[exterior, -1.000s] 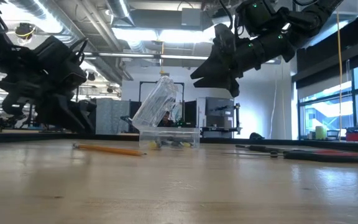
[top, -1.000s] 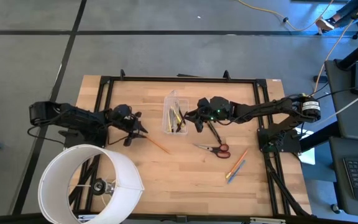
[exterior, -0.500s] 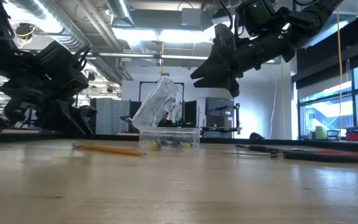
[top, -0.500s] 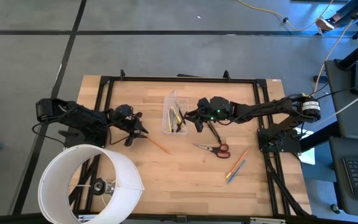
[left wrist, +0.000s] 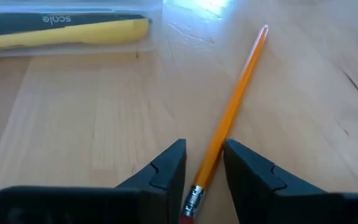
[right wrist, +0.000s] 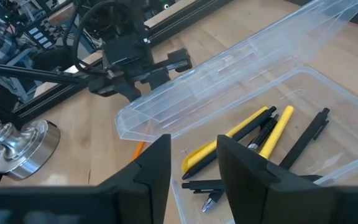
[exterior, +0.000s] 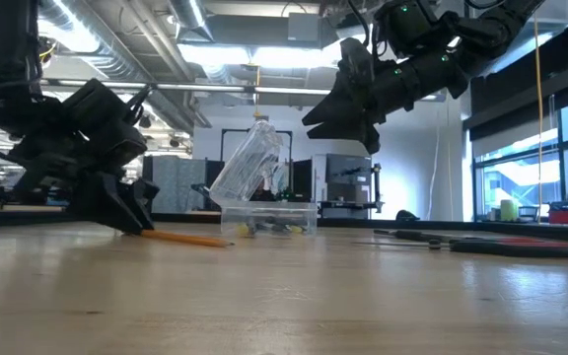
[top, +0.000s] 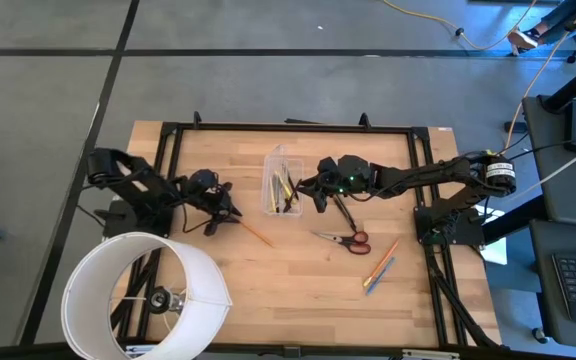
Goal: Pick & place school supplies into a supply box
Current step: Put the left orange pencil into the transparent supply box
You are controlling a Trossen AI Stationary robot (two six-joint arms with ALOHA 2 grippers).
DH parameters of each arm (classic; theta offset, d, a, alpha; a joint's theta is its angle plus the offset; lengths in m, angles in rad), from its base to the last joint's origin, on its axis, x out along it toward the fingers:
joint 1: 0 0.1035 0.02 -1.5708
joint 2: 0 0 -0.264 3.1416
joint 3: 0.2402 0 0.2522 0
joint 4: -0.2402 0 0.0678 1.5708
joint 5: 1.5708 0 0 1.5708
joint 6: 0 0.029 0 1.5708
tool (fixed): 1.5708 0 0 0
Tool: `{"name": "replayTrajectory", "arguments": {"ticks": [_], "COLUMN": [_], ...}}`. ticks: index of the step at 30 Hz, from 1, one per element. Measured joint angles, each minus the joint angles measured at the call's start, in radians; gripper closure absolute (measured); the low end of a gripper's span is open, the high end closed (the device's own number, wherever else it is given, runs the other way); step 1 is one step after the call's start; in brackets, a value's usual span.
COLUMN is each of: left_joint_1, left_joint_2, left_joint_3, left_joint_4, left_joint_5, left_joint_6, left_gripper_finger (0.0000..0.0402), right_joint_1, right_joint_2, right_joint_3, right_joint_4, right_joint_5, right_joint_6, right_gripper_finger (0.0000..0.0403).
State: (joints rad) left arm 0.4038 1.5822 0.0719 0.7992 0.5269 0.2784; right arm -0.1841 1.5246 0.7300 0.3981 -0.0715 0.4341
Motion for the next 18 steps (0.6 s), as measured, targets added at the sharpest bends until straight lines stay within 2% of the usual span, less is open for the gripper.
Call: {"name": "replayTrajectory", "arguments": {"ticks": [8,18], "left_joint_1": [-0.004,-0.005], "left_joint_2": [0.136,0.228], "left_joint_3": [0.0,0.002], "left_joint_4": [0.177,0.29], "left_joint_5": [0.023,0.026], "left_joint_6": [-0.045,-0.032], "left_gripper_finger": [0.0319,0.0381], "right_joint_1": [0.0,0.0], "right_joint_2": [0.0,0.0], "right_joint_3": [0.0,0.0], "right_joint_4": [-0.001,-0.01], "right_joint_5": [0.0,0.0], "right_joint_6": [-0.009,-0.036], "right_gripper_finger": [0.027,0.027]}}
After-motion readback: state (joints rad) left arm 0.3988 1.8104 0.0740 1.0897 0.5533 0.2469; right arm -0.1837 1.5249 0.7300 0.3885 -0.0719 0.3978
